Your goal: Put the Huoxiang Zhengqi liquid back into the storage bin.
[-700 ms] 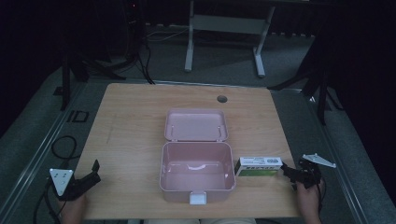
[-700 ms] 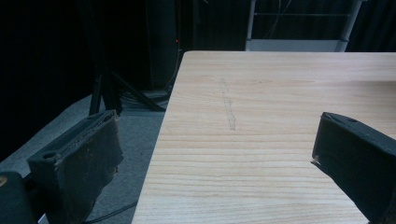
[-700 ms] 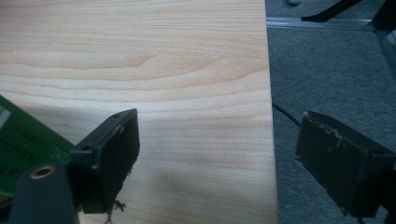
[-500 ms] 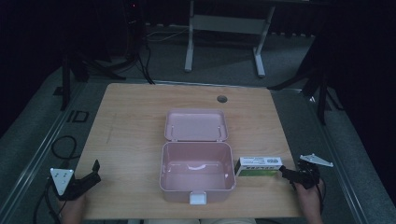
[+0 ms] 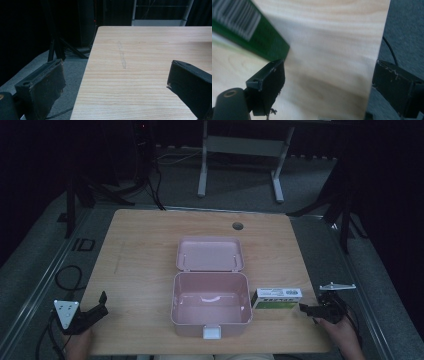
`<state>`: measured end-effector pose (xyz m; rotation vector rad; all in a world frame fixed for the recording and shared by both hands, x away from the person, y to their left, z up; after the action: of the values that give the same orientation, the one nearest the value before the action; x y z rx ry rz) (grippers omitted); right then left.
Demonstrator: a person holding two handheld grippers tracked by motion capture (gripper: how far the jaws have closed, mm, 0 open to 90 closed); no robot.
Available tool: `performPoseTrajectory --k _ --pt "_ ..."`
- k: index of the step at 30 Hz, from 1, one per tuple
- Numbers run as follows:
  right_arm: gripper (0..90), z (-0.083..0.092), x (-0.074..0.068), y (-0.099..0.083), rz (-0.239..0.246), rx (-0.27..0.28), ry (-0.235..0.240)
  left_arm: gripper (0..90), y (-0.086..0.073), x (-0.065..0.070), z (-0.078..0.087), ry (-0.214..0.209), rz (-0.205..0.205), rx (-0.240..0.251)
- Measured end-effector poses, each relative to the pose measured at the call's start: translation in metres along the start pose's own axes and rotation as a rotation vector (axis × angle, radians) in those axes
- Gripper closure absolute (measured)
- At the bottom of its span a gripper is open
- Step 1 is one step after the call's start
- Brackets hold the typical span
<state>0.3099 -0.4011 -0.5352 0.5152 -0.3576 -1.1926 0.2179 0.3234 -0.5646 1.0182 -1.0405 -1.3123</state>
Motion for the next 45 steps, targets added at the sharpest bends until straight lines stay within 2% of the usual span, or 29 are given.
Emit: performPoseTrajectory --k 4,5,6,9,10,14,16,17,19,20,22,24,25,26,27,28,33,35,37,40,42,43,45 --pt "10.8 0.006 -0.003 0.0 0.063 -0.085 0.018 1.6 0.0 0.0 0.0 -0.002 0.002 0.0" --pt "10.8 0.007 -0.007 0.001 0.1 -0.139 0.035 1.7 0.0 0.0 0.0 -0.003 0.003 0.001" --pt "10.8 0.007 -0.007 0.001 0.1 -0.139 0.035 1.6 0.0 0.0 0.0 -0.003 0.003 0.001" --pt "10.8 0.009 -0.013 0.0 0.188 -0.202 0.035 1.6 0.0 -0.002 0.001 -0.013 0.014 0.01" --pt "10.8 0.009 -0.014 0.001 0.202 -0.22 0.033 1.6 0.0 -0.002 0.001 -0.016 0.019 0.01" --pt "10.9 0.009 -0.019 0.002 0.292 -0.296 0.078 1.6 0.0 -0.002 0.001 -0.018 0.021 0.012" --pt "14.5 0.01 -0.022 0.002 0.361 -0.313 0.101 1.6 0.0 -0.002 0.001 -0.019 0.018 0.009" --pt "15.0 0.01 -0.024 0.002 0.401 -0.323 0.132 1.6 0.0 -0.002 0.001 -0.019 0.017 0.009" --pt "15.3 0.012 -0.032 0.001 0.533 -0.352 0.193 1.6 0.0 -0.002 0.001 -0.02 0.017 0.007" --pt "15.3 0.012 -0.032 0.001 0.533 -0.352 0.193 1.6 0.0 -0.002 0.001 -0.021 0.018 0.008" --pt "15.3 0.012 -0.04 -0.001 0.611 -0.393 0.225 1.6 0.0 -0.002 0.001 -0.02 0.017 0.007" --pt "15.3 0.011 -0.045 -0.002 0.661 -0.43 0.254 1.6 0.0 -0.002 0.001 -0.02 0.016 0.007" --pt "15.3 0.01 -0.051 -0.003 0.711 -0.473 0.261 1.6 0.0 -0.002 0.001 -0.021 0.018 0.007" --pt "15.3 0.01 -0.051 -0.003 0.711 -0.473 0.261 1.6 0.0 -0.002 0.001 -0.021 0.018 0.007" --pt "15.3 0.011 -0.056 -0.003 0.743 -0.499 0.279 1.6 0.0 -0.002 0.001 -0.021 0.018 0.007" --pt "15.3 0.011 -0.056 -0.003 0.743 -0.499 0.279 1.6 0.0 -0.002 0.001 -0.021 0.019 0.008" --pt "13.2 0.013 -0.07 -0.001 0.846 -0.544 0.272 1.6 0.0 -0.002 0.001 -0.022 0.018 0.007" --pt "15.0 0.015 -0.076 0.001 0.893 -0.548 0.261 1.6 0.0 -0.003 0.001 -0.023 0.02 0.008" --pt "15.6 0.018 -0.082 0.003 0.935 -0.546 0.268 1.6 0.0 -0.003 0.001 -0.023 0.02 0.008" --pt "23.6 0.022 -0.09 0.008 1.002 -0.55 0.272 1.6 0.0 -0.003 0.001 -0.025 0.018 0.005" --pt "25.1 0.024 -0.095 0.012 1.027 -0.56 0.274 1.6 0.0 -0.003 0.0 -0.024 0.019 0.004" --pt "29.0 0.026 -0.1 0.015 1.05 -0.565 0.273 1.6 0.0 -0.003 0.0 -0.025 0.019 0.004" --pt "29.4 0.027 -0.103 0.017 1.065 -0.573 0.274 1.6 0.0 -0.002 0.0 -0.026 0.019 0.005"
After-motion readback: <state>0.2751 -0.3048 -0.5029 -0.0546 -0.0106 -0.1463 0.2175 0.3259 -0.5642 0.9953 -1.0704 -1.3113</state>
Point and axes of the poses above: each handheld gripper's, and its own axes: z roughly backward along the jaws, y roughly out of its top, x roughly to its right, the point moved 1 cm from there along -z, roughly forward along the jaws, and after that the axes turned 5 degrees about -y, right-handed, at the moved point
